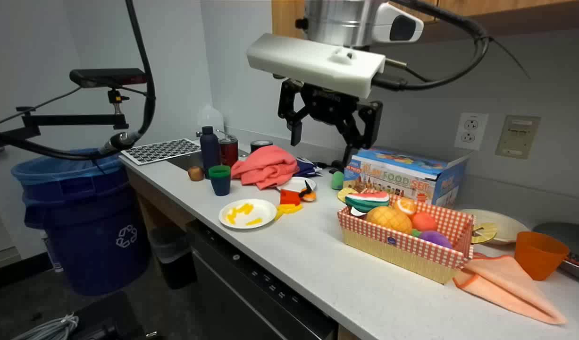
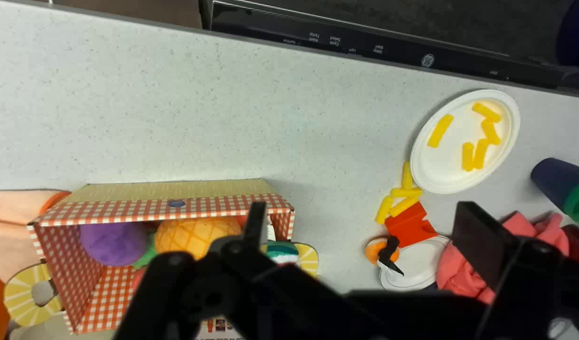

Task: Remove all the items from the fruit box and put them on the counter

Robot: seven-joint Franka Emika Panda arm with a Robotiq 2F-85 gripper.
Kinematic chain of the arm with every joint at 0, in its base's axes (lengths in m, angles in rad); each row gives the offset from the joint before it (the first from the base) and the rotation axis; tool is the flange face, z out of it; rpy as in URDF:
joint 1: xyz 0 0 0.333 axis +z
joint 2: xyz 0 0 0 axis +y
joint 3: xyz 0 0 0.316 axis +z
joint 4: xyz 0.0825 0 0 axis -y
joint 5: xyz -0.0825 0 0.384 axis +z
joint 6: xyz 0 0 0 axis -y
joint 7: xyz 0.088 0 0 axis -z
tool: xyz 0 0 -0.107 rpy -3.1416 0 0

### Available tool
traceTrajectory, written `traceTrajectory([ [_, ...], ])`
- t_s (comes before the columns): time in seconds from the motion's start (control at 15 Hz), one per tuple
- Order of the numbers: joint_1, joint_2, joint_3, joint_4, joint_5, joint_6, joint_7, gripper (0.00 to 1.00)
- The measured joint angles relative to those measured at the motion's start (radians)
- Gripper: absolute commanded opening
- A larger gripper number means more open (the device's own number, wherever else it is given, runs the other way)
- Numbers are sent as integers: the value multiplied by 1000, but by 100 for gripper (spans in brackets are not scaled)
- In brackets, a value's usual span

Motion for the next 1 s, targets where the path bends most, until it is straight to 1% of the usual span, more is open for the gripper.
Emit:
traceTrajectory([
  [0.67,0,0,0,0,0,0,0,100],
  [0.87,-28,1,27,-1,-14,0,0,100],
  [0.93,-32,17,39,18,-15,5,9,100],
  [1.0,-32,52,54,64,-15,7,22,100],
])
